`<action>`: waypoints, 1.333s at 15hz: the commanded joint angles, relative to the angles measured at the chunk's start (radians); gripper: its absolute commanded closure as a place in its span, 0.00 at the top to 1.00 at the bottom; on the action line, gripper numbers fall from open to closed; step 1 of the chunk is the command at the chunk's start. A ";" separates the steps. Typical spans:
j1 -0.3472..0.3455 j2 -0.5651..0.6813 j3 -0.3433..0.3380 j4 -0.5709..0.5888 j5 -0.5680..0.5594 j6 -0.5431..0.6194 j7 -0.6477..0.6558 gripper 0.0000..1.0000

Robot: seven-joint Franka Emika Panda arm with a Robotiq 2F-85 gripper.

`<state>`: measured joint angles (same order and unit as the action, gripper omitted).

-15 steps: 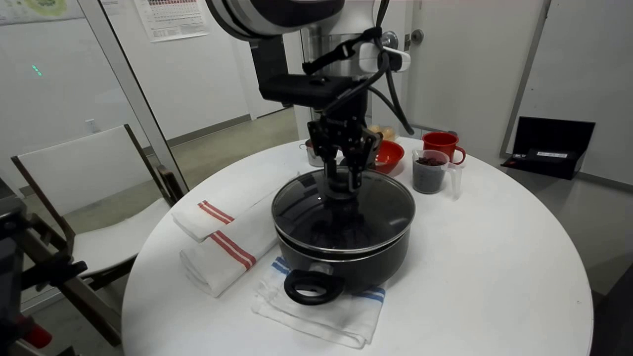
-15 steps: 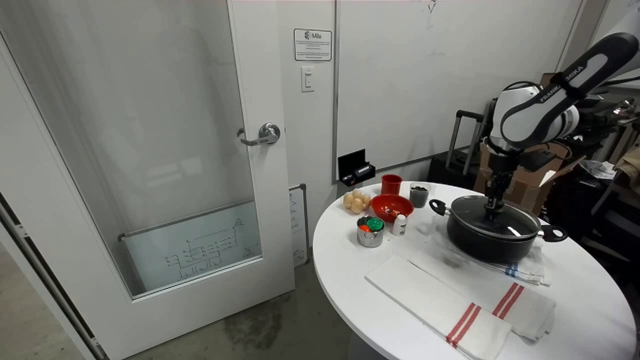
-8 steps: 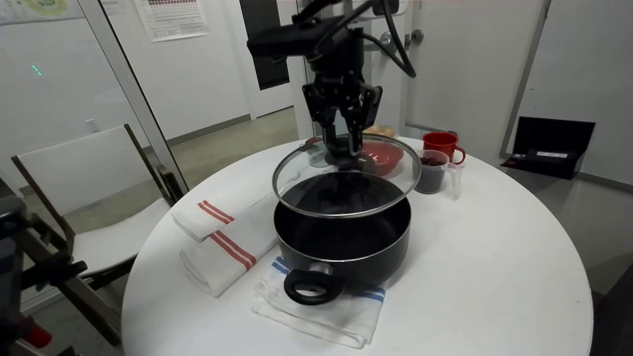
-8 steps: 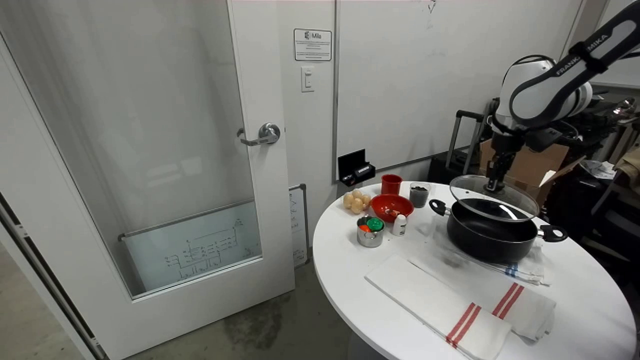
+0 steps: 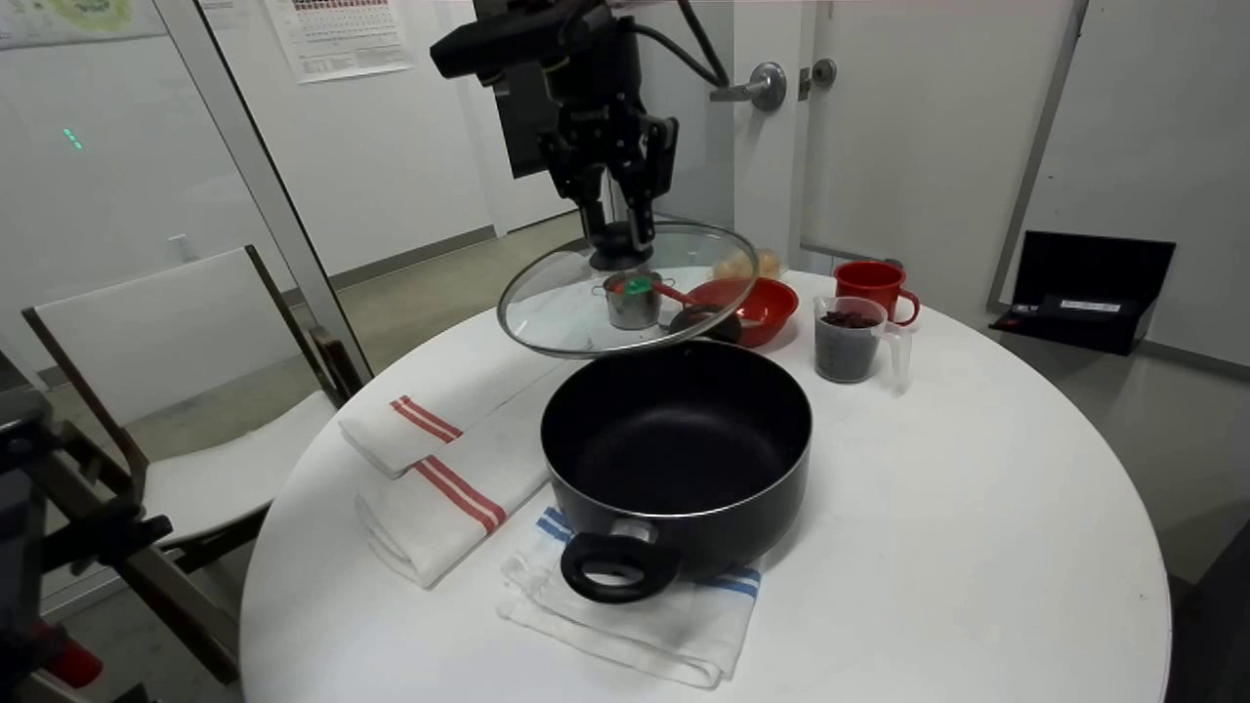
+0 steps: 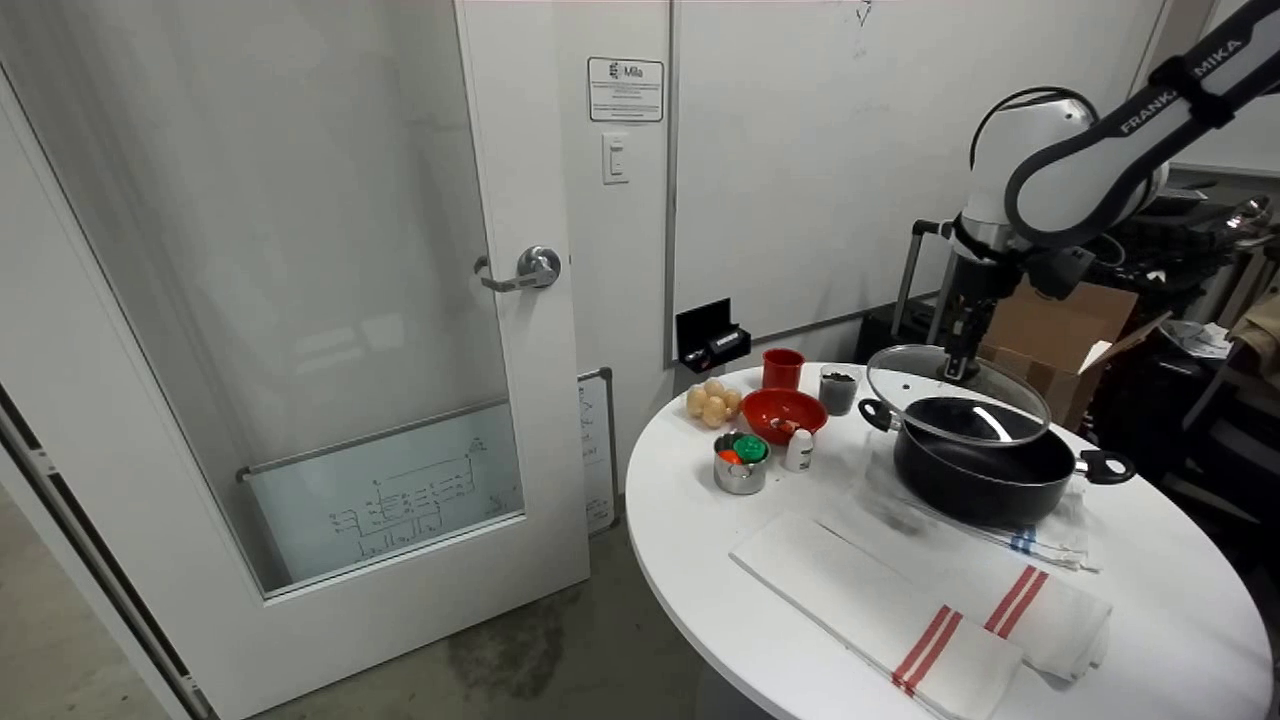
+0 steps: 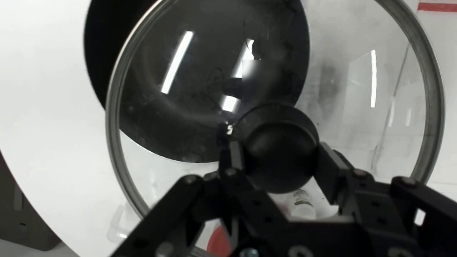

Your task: Remove the lid from the pot

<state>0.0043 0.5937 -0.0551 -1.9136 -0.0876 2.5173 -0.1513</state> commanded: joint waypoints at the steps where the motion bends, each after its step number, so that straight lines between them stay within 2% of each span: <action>1: 0.061 -0.004 0.012 0.005 -0.062 -0.002 0.054 0.25; 10: 0.181 0.104 0.045 0.072 -0.123 -0.032 0.085 0.25; 20: 0.246 0.270 0.050 0.195 -0.145 -0.060 0.082 0.25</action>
<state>0.2368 0.8161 -0.0032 -1.7909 -0.1990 2.5034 -0.0960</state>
